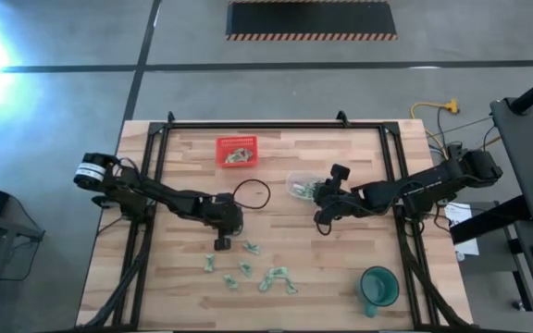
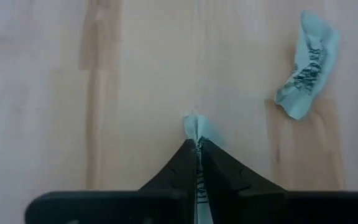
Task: Pick and place items into bin
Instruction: Put the green stevia packet into the orange bin
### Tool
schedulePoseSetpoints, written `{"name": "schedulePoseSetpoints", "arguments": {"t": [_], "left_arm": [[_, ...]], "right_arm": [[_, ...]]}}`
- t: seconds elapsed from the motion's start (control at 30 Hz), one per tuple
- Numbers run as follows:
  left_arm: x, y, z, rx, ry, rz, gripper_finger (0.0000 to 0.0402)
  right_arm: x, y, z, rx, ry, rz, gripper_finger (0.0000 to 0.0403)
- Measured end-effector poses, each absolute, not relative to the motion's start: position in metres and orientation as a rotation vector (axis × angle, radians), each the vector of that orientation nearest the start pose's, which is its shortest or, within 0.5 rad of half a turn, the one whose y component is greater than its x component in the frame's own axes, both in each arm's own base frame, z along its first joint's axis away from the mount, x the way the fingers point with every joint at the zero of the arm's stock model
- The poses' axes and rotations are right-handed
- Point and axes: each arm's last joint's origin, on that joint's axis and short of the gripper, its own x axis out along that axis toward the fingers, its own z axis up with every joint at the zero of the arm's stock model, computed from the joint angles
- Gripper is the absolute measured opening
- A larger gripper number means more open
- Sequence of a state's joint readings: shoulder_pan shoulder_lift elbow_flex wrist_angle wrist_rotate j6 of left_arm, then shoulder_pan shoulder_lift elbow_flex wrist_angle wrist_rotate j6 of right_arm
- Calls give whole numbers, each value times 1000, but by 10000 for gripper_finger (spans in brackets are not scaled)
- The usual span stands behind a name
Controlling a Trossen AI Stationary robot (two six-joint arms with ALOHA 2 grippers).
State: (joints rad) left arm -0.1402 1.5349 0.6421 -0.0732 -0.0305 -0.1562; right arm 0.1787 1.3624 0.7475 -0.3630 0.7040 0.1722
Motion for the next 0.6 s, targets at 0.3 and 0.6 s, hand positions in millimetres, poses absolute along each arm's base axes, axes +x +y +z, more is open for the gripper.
{"name": "schedulePoseSetpoints", "arguments": {"t": [0.3, 0.6], "left_arm": [[267, -30, 165, 153, 831, 119, 2], [252, -2, 207, 399, 694, 509, 1]], "right_arm": [[250, 26, 195, -264, 842, -555, 76], [250, 26, 195, -262, 838, -556, 70]]}}
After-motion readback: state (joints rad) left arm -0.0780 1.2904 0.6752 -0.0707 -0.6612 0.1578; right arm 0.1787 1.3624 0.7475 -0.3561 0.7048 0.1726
